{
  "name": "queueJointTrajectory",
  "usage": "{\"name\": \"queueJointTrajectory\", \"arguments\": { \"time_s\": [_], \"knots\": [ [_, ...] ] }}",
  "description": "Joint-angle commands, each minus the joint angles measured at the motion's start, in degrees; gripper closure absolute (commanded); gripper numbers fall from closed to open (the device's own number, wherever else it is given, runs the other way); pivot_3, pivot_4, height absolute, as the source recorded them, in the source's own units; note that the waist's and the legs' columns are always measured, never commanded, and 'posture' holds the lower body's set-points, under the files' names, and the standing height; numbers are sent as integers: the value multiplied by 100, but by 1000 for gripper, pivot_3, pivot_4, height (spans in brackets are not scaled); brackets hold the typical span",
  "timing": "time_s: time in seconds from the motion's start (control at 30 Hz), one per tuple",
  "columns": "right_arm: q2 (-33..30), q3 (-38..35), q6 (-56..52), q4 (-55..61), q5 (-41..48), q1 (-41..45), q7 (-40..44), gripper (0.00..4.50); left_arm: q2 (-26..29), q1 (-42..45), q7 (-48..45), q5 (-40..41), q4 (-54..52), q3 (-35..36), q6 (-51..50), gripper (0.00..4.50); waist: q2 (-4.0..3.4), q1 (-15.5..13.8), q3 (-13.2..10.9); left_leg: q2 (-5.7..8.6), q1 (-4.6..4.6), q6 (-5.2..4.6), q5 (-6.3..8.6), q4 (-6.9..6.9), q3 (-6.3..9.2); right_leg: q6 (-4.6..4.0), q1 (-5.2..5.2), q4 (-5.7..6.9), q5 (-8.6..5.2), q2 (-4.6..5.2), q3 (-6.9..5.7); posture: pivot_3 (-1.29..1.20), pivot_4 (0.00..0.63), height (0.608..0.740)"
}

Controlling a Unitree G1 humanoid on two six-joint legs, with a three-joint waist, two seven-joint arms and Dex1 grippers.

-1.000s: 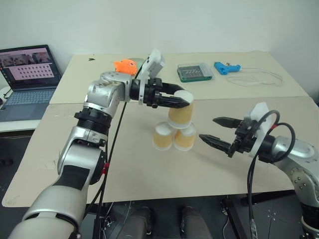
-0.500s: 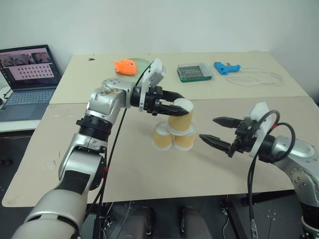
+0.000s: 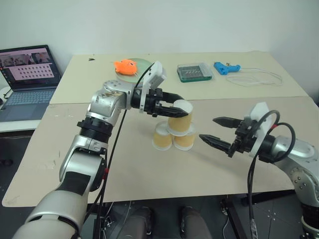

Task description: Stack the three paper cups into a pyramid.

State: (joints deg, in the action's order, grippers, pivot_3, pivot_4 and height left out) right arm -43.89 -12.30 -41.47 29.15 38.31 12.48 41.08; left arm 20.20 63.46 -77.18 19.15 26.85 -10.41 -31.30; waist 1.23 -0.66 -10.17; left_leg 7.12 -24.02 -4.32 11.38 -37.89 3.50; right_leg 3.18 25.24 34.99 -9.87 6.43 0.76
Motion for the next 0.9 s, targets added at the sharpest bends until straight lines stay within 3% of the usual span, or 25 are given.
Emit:
{"name": "queueJointTrajectory", "arguments": {
  "time_s": [0.03,0.07,0.17,0.47,0.9],
  "knots": [
    [-90,-220,128,97,34,85,19,0,4,92,15,-43,-74,17,94,1348,0,0,0,0,0,0,0,0,0,0,0,0,0,0,0,0,150,730],
    [-88,-227,125,99,44,86,20,0,6,93,14,-47,-72,15,94,807,0,0,0,0,0,0,0,0,0,0,0,0,0,0,0,0,150,730],
    [-94,-238,126,102,49,82,25,0,12,95,11,-61,-64,18,97,26,0,0,0,0,0,0,0,0,0,0,0,1,0,0,0,0,150,730],
    [-90,-214,155,44,31,110,50,0,10,197,89,-65,-6,145,72,26,0,0,0,0,0,0,0,-1,0,0,0,1,0,0,0,0,150,730],
    [-73,-165,193,-50,26,207,191,0,428,679,29,769,-445,977,-712,26,0,3,0,0,0,0,-1,-2,0,0,1,3,1,-2,0,0,150,730]
  ]
}}
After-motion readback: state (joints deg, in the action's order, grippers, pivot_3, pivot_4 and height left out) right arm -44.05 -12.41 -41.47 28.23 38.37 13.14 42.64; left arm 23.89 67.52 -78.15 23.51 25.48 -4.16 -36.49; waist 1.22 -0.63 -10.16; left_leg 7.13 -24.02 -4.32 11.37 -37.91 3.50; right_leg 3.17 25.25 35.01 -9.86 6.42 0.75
